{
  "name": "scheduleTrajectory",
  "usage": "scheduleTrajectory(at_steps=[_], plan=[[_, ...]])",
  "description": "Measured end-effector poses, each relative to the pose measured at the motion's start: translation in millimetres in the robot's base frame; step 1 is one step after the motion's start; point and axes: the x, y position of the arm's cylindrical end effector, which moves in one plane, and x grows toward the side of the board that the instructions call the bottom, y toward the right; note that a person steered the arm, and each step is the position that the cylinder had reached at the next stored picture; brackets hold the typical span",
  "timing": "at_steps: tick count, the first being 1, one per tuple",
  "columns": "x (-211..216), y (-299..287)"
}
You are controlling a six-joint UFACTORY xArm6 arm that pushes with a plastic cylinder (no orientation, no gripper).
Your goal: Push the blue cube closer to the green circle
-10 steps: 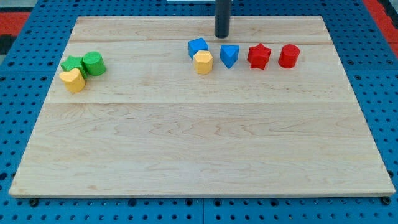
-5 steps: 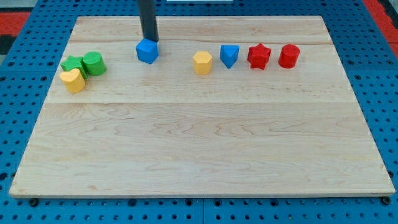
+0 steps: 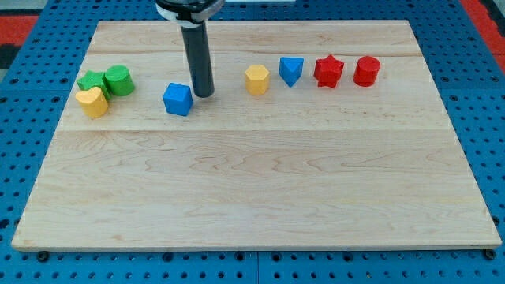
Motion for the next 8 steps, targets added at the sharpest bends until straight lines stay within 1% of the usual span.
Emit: scheduleTrajectory(at_steps=[1, 2, 3, 4, 5, 7, 8], plan=[[23.2, -5.3], [26.0, -25.6], [21.8, -37.6], [14.2, -6.4], [9.8, -18.9], [9.9, -82.7], [8.0, -77.8]])
